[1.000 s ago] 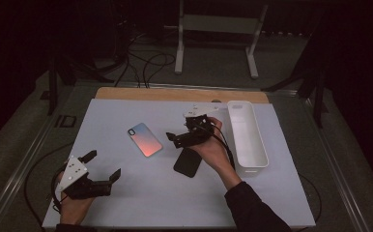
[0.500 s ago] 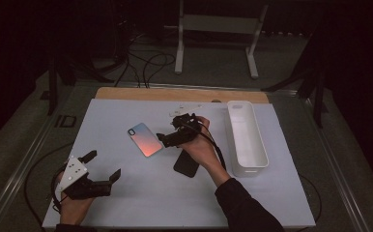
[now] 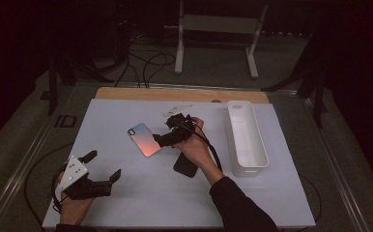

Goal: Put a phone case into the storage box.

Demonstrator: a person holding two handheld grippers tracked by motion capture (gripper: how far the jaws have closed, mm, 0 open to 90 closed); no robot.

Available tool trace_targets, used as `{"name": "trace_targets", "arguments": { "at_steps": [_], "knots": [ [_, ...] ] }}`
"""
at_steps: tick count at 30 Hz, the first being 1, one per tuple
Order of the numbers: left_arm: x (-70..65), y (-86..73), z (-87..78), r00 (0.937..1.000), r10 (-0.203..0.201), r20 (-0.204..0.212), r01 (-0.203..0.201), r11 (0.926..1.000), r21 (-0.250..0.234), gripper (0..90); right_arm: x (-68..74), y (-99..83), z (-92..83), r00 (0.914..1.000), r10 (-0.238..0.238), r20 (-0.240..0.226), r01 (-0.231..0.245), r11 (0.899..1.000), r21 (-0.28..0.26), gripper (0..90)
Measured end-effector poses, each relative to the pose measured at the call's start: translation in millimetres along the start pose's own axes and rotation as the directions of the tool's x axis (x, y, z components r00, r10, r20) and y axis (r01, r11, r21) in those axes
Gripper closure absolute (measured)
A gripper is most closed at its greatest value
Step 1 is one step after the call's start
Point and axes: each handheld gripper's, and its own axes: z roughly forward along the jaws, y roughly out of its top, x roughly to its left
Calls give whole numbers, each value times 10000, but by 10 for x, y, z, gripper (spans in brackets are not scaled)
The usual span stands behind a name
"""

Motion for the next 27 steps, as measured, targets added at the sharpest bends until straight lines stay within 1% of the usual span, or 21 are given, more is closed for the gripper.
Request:
{"name": "trace_targets", "arguments": {
  "at_steps": [27],
  "knots": [
    [-4,-3,2,10000,4,-4,-4,10000,25,0,83,-46,275,9997,128,-190,-119,9987,486,75]
  ]
}}
